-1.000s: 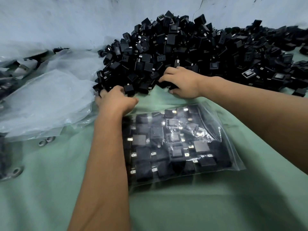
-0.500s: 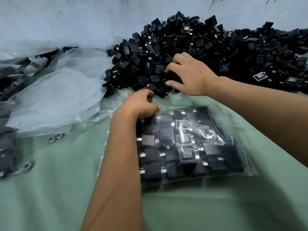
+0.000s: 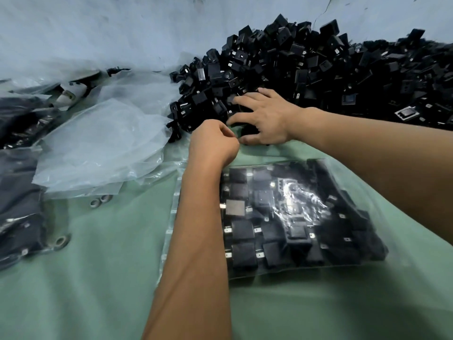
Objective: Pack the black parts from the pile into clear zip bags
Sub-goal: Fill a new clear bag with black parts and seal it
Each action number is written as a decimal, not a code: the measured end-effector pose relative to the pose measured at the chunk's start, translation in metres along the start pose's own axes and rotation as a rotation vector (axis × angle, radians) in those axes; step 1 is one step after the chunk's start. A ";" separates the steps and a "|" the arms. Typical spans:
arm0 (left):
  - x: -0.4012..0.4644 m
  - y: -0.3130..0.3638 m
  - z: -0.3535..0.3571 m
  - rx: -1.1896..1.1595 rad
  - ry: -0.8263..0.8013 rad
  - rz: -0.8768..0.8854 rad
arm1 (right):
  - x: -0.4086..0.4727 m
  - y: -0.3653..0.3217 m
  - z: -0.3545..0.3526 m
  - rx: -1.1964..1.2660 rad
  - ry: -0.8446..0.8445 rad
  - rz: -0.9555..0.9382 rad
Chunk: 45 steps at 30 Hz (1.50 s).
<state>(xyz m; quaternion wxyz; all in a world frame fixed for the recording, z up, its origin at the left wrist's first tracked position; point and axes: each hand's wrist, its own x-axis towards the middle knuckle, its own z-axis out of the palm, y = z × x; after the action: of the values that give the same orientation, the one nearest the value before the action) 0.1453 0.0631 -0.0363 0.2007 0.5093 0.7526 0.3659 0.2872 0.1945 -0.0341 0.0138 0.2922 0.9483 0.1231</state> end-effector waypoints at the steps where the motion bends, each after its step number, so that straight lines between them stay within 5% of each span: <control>1: 0.000 0.000 0.000 -0.002 -0.006 -0.004 | -0.003 0.004 0.001 0.005 0.003 -0.004; 19: -0.001 0.003 0.000 -0.005 0.000 -0.018 | -0.113 0.076 0.010 -0.030 -0.102 0.209; 24: -0.004 0.011 0.001 -0.048 -0.018 0.024 | -0.125 0.056 0.005 -0.154 0.202 0.161; 27: -0.009 0.018 0.004 -0.083 -0.099 0.088 | -0.130 0.046 0.003 -0.123 0.157 0.221; 35: -0.036 0.052 0.024 -0.222 -0.466 0.352 | -0.139 0.028 -0.001 0.330 0.124 0.223; 41: -0.052 0.076 0.050 -0.025 -0.633 0.514 | -0.177 0.007 0.000 0.860 0.771 0.690; 45: -0.059 0.082 0.061 0.122 -0.688 0.493 | -0.205 -0.020 0.011 1.370 0.922 0.877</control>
<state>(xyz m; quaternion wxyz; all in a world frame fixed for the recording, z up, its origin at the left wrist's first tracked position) 0.2608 0.0482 -0.0184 0.3162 0.7772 0.5180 0.1664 0.4473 0.0661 -0.0593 -0.5866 0.4907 0.5311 -0.3647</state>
